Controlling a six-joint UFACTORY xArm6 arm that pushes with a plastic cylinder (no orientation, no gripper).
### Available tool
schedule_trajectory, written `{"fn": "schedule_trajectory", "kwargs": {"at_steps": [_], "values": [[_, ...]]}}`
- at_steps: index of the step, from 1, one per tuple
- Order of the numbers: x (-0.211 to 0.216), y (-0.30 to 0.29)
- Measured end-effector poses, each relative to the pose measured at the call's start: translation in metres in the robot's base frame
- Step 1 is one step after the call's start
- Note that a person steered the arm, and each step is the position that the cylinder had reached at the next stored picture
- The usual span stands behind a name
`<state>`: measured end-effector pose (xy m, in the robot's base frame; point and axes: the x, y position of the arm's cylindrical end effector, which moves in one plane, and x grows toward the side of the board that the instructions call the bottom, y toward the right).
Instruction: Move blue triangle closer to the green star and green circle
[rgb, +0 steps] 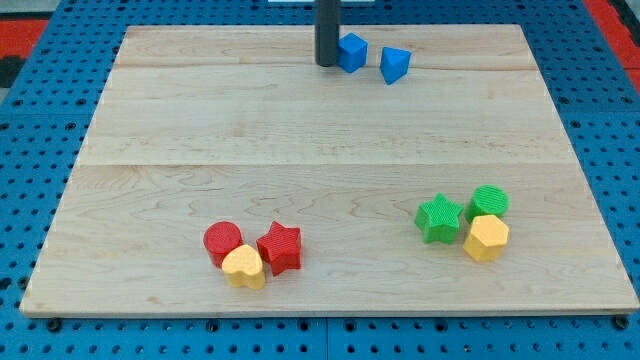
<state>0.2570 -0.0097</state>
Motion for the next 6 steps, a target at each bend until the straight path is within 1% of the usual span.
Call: {"fn": "schedule_trajectory", "kwargs": {"at_steps": [1,2,3,4,5,6], "values": [[-0.017,-0.023],[-0.039,0.041],[-0.04,0.126],[-0.039,0.17],[-0.025,0.121],[0.034,0.085]]}}
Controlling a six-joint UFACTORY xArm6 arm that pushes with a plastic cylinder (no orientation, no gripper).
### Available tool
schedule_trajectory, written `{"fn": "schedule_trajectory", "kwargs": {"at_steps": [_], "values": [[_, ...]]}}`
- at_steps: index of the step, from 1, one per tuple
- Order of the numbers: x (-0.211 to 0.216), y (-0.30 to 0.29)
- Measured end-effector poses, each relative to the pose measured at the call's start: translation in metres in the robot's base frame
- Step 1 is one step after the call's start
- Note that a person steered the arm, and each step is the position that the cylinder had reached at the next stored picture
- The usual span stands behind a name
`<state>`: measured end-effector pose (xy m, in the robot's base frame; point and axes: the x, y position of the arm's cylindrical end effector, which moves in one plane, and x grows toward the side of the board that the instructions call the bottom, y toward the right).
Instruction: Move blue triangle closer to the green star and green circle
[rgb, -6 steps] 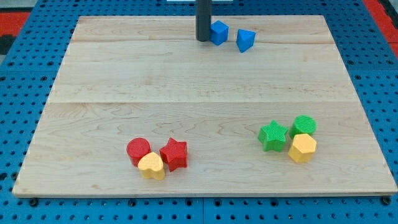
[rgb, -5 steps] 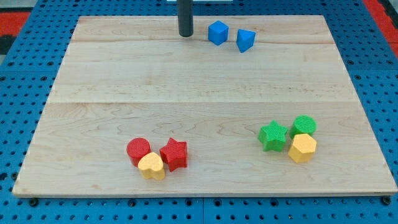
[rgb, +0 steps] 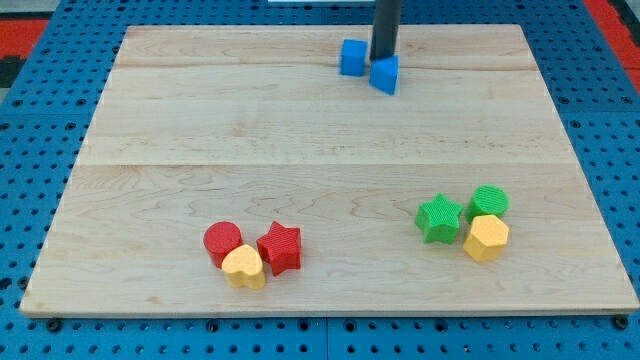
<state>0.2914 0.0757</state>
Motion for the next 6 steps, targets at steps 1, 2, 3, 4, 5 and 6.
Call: {"fn": "schedule_trajectory", "kwargs": {"at_steps": [1,2,3,4,5,6], "values": [[0.053,0.041],[0.076,0.043],[0.046,0.019],[0.089,-0.023],[0.14,-0.008],[0.16,0.011]]}}
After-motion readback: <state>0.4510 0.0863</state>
